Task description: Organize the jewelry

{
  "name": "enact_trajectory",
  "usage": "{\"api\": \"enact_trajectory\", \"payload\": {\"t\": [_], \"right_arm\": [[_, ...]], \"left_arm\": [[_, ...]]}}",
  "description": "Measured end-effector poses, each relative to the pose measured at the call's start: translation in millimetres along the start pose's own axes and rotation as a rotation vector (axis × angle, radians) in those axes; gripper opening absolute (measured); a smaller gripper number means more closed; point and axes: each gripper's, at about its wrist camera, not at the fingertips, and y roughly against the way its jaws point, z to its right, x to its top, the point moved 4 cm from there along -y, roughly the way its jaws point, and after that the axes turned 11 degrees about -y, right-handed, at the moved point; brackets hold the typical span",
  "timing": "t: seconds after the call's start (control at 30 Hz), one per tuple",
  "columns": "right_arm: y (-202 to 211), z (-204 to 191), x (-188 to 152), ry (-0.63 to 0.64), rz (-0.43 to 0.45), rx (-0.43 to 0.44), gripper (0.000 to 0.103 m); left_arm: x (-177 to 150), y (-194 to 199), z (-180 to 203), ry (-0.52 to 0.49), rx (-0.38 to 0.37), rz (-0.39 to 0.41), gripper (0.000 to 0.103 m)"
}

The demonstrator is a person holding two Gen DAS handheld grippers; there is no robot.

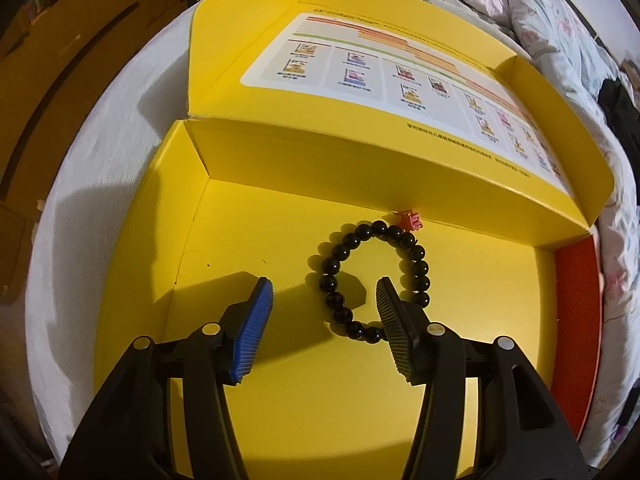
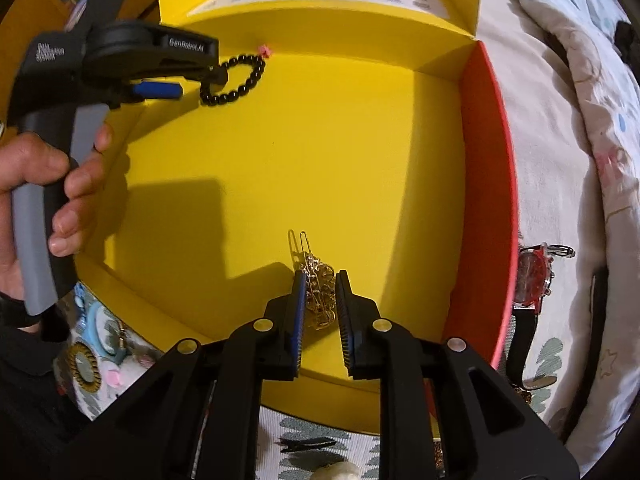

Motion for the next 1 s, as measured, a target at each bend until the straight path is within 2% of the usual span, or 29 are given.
{"api": "enact_trajectory", "payload": {"t": [0.03,0.07,0.1,0.17,0.3,0.4,0.47,0.53,0.7,0.77,0.8,0.83,0.93,1.0], "right_arm": [[0,-1,0,0.002,0.003,0.000,0.021],[0,-2,0,0.004,0.009,-0.007,0.021],[0,-3,0,0.009,0.011,-0.013,0.021],[-1,-7,0,0.025,0.021,-0.032,0.021],[0,-8,-1,0.021,0.008,-0.027,0.022],[-1,-6,-1,0.009,-0.007,-0.002,0.034],[-3,-8,-2,0.024,-0.010,-0.025,0.053],[-6,-10,-3,0.032,0.001,-0.048,0.057],[-7,-13,-7,0.039,0.011,-0.057,0.056],[-6,-14,-11,0.040,0.015,-0.065,0.052],[-6,-14,-12,0.038,0.017,-0.066,0.049],[-5,-13,-12,0.038,0.025,-0.084,0.038],[-3,-14,-15,0.039,0.030,-0.093,0.023],[-2,-14,-16,0.040,0.031,-0.095,0.023]], "left_arm": [[0,0,1,-0.003,0.009,0.001,0.053],[0,0,1,-0.009,0.028,0.000,0.047],[0,-1,2,-0.015,0.046,-0.003,0.037],[1,-1,5,-0.026,0.046,-0.002,0.028],[2,-1,5,-0.030,0.038,-0.006,0.028],[2,0,4,-0.031,0.033,-0.009,0.028],[2,0,5,-0.034,0.033,-0.011,0.028],[1,1,5,-0.036,0.034,-0.011,0.028],[4,-2,8,-0.038,0.034,-0.012,0.028],[4,-2,9,-0.034,0.025,-0.012,0.027],[4,-2,9,-0.030,0.017,-0.012,0.018],[4,-3,9,-0.033,0.010,-0.014,0.013],[3,-3,11,-0.031,-0.005,-0.015,0.011],[3,-3,11,-0.035,-0.007,-0.014,0.011]]}}
